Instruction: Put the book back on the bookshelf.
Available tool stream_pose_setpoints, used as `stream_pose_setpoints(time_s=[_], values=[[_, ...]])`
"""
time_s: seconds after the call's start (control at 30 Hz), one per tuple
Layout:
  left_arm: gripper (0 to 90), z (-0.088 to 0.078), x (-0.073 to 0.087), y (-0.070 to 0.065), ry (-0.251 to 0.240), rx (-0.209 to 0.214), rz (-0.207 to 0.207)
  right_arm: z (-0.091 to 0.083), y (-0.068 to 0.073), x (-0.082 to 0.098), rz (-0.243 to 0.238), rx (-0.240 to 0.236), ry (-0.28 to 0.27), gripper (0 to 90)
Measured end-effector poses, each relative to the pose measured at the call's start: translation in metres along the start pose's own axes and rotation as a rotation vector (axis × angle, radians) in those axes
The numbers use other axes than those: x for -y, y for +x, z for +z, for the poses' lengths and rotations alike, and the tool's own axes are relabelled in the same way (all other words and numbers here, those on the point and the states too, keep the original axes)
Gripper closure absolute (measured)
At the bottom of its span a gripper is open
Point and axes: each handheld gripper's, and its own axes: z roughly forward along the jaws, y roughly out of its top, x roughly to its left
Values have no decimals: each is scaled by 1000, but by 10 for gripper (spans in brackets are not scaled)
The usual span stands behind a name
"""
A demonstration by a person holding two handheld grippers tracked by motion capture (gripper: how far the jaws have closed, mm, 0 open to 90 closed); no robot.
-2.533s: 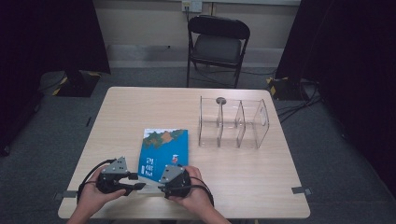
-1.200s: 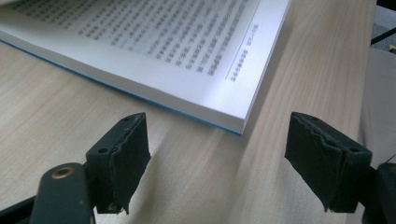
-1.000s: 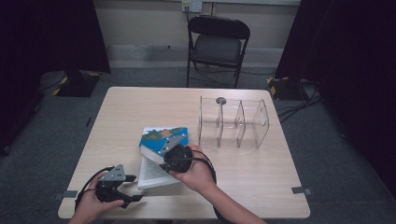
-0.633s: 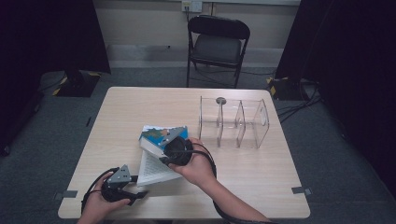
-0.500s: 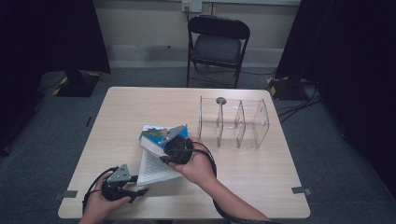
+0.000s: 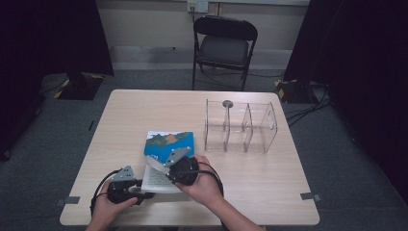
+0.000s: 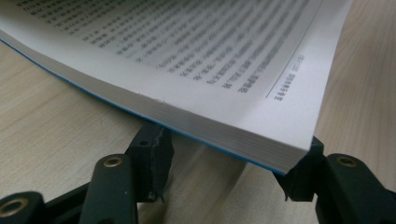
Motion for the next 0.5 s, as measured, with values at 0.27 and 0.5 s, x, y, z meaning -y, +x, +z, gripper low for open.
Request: stream_pose_setpoints(time_s=[0.27,0.5], values=[[384,0,-2,-2,-5,10,13,21,13,25,-36,-14,10,714],[380,0,-2,-4,-12,4,24,26,18,37,-19,-10,-54,693]])
